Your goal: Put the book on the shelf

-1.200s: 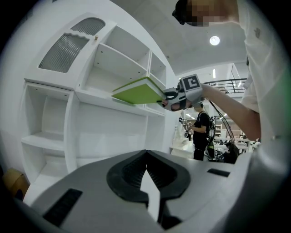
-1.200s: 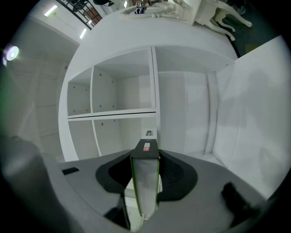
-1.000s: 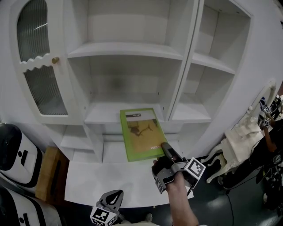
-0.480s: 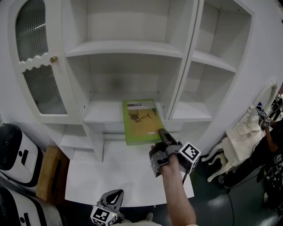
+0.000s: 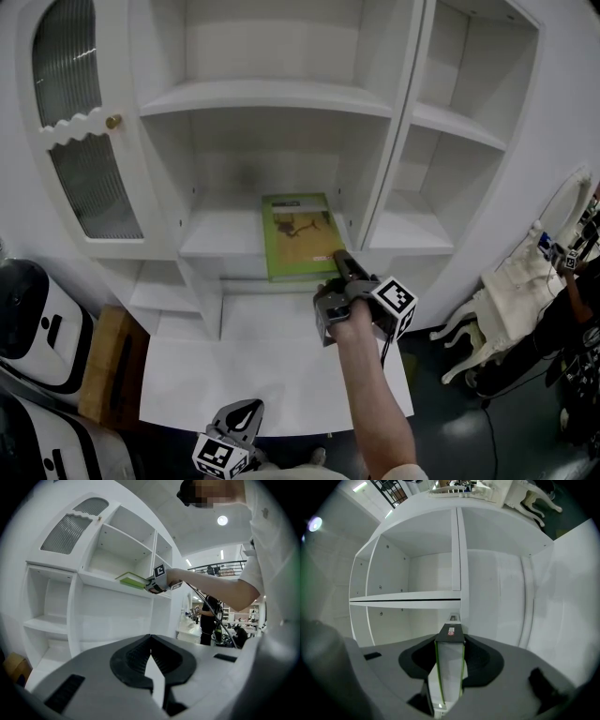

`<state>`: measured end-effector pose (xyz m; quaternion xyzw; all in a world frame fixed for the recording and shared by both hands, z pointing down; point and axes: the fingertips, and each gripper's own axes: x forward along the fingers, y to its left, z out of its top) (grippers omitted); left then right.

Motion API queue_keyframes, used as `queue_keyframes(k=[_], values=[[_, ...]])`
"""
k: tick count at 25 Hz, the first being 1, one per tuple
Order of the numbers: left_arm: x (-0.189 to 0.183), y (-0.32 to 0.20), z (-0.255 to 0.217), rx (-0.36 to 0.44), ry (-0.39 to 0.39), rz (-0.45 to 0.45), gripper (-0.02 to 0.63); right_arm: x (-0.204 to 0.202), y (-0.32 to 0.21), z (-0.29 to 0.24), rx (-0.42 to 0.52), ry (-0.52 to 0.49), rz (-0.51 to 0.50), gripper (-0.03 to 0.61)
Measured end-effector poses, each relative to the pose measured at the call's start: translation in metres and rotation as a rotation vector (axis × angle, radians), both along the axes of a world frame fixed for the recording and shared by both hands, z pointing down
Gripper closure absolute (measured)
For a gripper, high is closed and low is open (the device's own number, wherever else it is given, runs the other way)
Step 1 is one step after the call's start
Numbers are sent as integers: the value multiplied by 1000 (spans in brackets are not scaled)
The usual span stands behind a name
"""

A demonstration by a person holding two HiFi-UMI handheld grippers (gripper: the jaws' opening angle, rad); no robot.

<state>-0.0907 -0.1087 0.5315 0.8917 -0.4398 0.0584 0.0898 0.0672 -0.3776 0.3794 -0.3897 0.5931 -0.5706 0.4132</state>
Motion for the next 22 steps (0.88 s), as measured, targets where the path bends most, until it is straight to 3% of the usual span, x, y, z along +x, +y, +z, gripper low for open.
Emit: queue_keyframes(k=[12,18,22], values=[[-6,-5,-1,6,-6,-8,604,-1,-23,1,-9,-24,26,428],[-3,-6,-4,-4,-10,6,604,-1,-23,-3,48,-37,18,421],[-1,-5,-5,1,-11,11,604,-2,-20,-17,162,-37,29,322]])
